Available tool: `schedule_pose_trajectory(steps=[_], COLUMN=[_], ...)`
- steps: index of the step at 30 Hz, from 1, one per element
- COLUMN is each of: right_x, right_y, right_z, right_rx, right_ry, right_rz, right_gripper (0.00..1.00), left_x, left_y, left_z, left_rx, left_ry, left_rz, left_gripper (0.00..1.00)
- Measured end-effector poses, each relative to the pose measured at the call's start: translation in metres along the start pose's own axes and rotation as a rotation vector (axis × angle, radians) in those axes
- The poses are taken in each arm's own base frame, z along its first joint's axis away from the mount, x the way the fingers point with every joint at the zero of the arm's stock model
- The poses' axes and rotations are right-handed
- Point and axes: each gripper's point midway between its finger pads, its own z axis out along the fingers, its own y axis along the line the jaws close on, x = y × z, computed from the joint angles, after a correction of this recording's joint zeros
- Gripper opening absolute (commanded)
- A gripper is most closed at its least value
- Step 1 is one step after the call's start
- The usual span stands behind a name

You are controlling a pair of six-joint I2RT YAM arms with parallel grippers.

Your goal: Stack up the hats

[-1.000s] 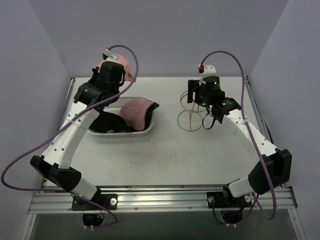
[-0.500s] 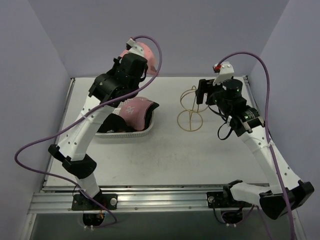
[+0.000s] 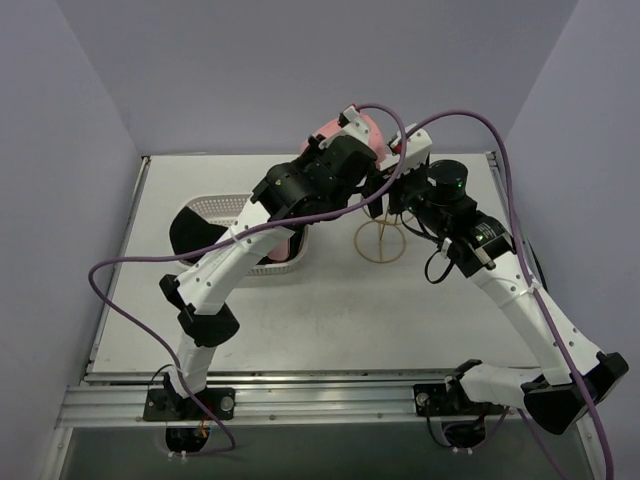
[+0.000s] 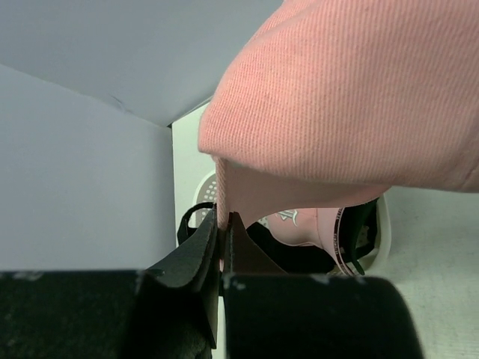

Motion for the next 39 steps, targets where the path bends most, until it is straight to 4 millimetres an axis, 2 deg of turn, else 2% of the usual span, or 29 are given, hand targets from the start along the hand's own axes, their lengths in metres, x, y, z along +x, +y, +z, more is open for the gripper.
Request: schedule_pose_trajectory(steps=[2,5,9,12,13,17,21,24,28,32,35,39], right_x=[-0.005,-0.005,0.006,0.018,0.021,0.029,0.025,0.025,0.028,0.029,0.028,0.027], right_y=[-0.004,-0.008,-0.007,-0.008,-0.009,-0.018,-0.031,-0.043,-0.069,-0.083,-0.091,-0.096], right_z=[0.001,0.003,0.006,0.009,0.010,0.012,0.012,0.010,0.006,0.003,0.002,0.006], right_rx=[0.019,0.036,0.034,0.036,0.038,0.060,0.104,0.154,0.246,0.299,0.325,0.335], right_ry=[-0.021,-0.032,-0.012,0.011,0.014,0.023,0.007,0.009,0.016,0.018,0.013,0.003], right_rz=[-0.007,-0.024,-0.029,-0.028,-0.026,-0.014,-0.006,-0.002,0.013,0.027,0.032,0.043], right_gripper=[0.67,0.50,0.41,0.25,0.16,0.01,0.00,0.00,0.00,0.00,0.00,0.00], left_x=[-0.001,-0.004,-0.008,-0.009,-0.008,-0.007,-0.006,-0.002,0.005,0.005,-0.005,-0.028], left_y=[-0.005,-0.006,-0.011,-0.015,-0.016,-0.018,-0.020,-0.029,-0.057,-0.082,-0.082,-0.058], left_z=[-0.003,-0.007,-0.012,-0.013,-0.013,-0.014,-0.012,-0.007,0.007,0.016,0.021,0.013], left_rx=[0.013,0.027,0.058,0.081,0.087,0.096,0.089,0.060,0.002,-0.083,-0.178,-0.276], left_ry=[-0.004,-0.016,-0.032,-0.033,-0.033,-0.030,-0.026,-0.019,-0.043,-0.114,-0.167,-0.217], left_rz=[-0.005,-0.016,-0.040,-0.045,-0.044,-0.041,-0.035,0.000,0.091,0.147,0.107,0.023], left_gripper=[0.02,0.02,0.02,0.02,0.02,0.02,0.02,0.02,0.02,0.02,0.02,0.02])
